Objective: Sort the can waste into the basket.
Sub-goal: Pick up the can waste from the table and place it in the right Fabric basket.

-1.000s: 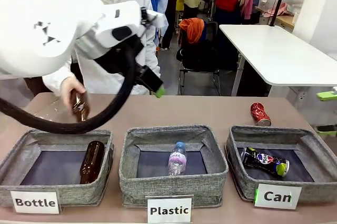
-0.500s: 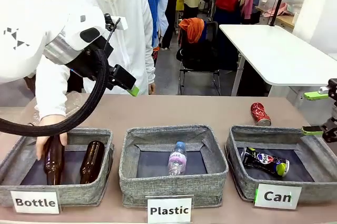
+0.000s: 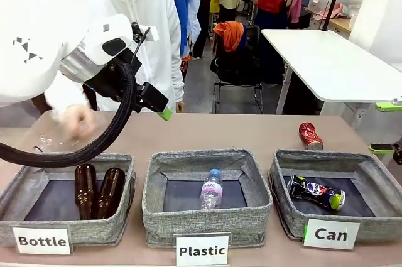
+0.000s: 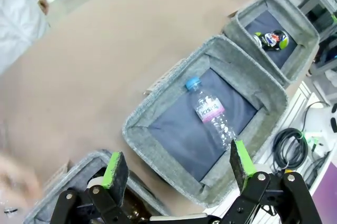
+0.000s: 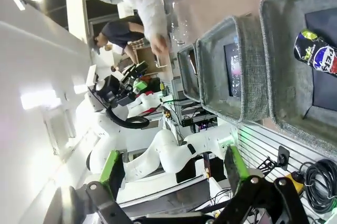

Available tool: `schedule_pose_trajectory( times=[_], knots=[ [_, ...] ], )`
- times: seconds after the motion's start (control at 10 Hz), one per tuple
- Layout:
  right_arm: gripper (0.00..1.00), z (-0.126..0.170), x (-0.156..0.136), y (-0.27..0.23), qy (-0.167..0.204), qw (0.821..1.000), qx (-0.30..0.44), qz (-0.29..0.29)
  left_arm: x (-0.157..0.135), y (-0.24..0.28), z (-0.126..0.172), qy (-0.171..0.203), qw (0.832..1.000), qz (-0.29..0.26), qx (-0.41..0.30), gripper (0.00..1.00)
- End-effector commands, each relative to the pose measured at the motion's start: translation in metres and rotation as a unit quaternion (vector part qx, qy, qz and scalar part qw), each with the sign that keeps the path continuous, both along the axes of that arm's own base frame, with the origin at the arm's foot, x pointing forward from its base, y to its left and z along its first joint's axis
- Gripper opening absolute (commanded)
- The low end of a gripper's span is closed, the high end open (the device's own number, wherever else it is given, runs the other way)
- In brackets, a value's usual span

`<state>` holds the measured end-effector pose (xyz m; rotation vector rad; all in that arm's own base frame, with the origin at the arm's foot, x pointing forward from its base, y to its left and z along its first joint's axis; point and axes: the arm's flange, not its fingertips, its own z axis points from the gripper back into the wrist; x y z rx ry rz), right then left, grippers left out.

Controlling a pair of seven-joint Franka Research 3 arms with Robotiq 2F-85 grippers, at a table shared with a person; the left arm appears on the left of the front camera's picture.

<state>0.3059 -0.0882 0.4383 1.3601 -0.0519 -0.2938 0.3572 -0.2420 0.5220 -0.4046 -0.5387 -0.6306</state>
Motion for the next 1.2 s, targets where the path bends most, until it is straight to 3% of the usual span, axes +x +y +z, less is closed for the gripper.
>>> schedule_pose_trajectory(
  times=[0.0,0.2,0.4,0.6,0.7,0.9,1.1],
  knots=[
    [1.00,-0.014,-0.028,0.030,-0.001,1.000,0.006,-0.011,0.005,0.005,-0.004,0.004,1.000,-0.014,-0.015,1.00],
    [1.00,-0.013,-0.029,0.030,0.007,1.000,0.008,-0.003,0.003,0.010,-0.001,0.005,1.000,-0.014,-0.019,1.00],
    [1.00,-0.008,-0.026,0.037,0.013,1.000,0.012,0.010,0.005,0.060,0.008,0.043,0.998,-0.021,-0.032,1.00],
    [1.00,-0.003,-0.023,0.060,0.034,0.998,0.024,0.053,0.000,0.141,0.011,0.079,0.990,0.009,-0.119,1.00],
    [1.00,-0.004,-0.021,0.074,0.052,0.996,0.025,0.075,-0.005,0.179,0.005,0.102,0.977,0.027,-0.183,1.00],
    [1.00,-0.007,-0.020,0.090,0.117,0.983,0.049,0.132,-0.012,0.261,-0.028,0.187,0.918,0.033,-0.348,1.00],
    [1.00,-0.011,-0.006,0.081,0.180,0.969,0.088,0.146,-0.014,0.338,-0.080,0.232,0.834,0.031,-0.499,1.00]
  ],
)
